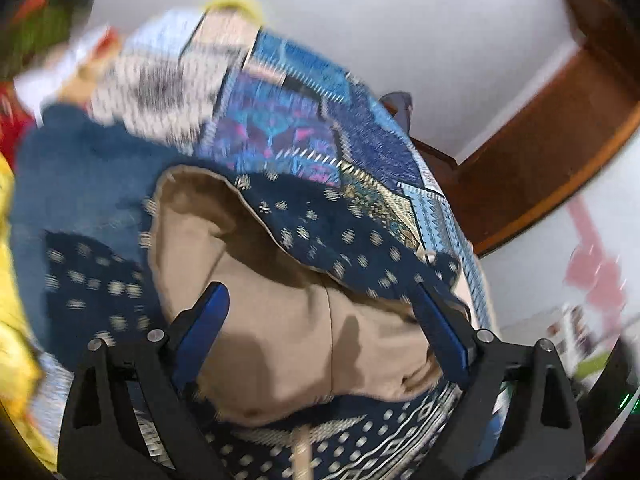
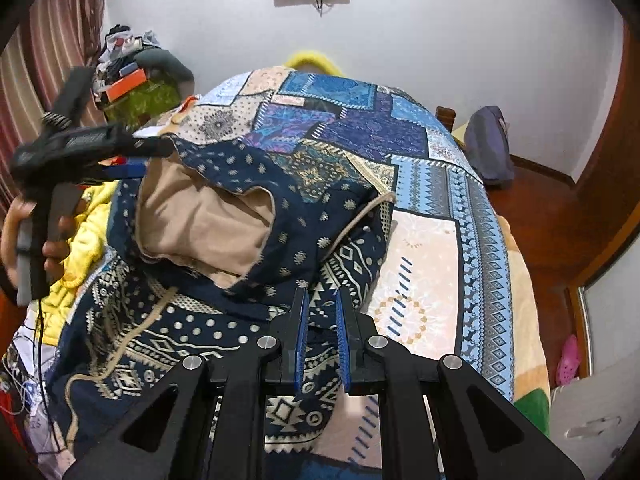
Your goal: Fold large clothes
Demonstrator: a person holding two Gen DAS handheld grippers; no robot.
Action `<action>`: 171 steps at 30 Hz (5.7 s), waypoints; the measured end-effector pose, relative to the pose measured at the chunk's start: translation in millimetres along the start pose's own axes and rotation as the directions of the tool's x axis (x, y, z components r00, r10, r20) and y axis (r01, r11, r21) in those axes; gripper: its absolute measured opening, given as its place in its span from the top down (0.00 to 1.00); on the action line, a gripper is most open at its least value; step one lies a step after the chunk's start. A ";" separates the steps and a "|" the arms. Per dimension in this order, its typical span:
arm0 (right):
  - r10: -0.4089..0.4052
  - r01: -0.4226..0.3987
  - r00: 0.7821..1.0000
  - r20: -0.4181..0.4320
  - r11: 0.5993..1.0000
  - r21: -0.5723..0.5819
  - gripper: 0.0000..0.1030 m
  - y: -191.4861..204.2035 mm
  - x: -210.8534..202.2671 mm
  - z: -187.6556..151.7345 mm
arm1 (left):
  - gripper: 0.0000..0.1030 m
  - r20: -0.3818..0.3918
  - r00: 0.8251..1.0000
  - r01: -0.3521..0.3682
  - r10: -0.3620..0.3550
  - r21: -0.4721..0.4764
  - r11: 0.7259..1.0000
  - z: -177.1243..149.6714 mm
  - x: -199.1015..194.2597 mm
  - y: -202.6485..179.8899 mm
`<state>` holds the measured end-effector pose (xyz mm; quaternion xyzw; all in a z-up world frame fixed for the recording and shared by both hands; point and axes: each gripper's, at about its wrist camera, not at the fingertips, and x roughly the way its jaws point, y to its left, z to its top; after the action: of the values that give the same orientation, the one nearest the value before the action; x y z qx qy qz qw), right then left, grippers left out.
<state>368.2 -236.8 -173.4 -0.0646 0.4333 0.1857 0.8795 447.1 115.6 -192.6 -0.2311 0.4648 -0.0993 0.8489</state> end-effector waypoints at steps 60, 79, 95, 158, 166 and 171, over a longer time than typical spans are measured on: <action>-0.059 0.011 0.982 -0.177 0.966 -0.260 0.92 107.7 65.8 -66.7 | 0.49 0.051 0.941 -0.328 0.333 0.368 0.870 -198.3 -147.1 63.3; -0.045 0.025 0.983 -0.177 0.993 -0.113 0.69 56.3 40.5 -80.0 | 0.35 -0.107 0.946 -0.272 0.305 0.247 0.930 -180.1 -37.8 95.2; -0.013 0.041 0.991 -0.134 0.977 0.210 0.00 -31.6 25.2 -41.1 | 0.30 0.089 0.943 -0.328 0.320 0.100 0.939 -121.7 -115.9 127.1; -0.140 0.141 0.990 0.024 0.988 -0.061 0.02 13.8 104.2 119.1 | 0.21 0.213 0.852 -0.507 0.478 0.112 0.854 14.9 -71.2 146.1; -0.069 0.077 0.995 0.067 0.989 -0.129 0.02 59.8 17.6 77.0 | 0.08 0.266 0.847 -0.511 0.461 0.168 0.843 -43.3 -146.5 108.0; -0.049 0.056 0.997 0.051 0.986 -0.154 0.02 84.5 -12.5 40.0 | 0.08 0.249 0.864 -0.484 0.437 0.175 0.858 -80.8 -170.4 104.7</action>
<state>358.4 -151.3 -135.0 -0.1401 0.3947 0.1973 0.8864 281.4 248.1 -154.0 -0.0211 0.4041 0.0779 0.9112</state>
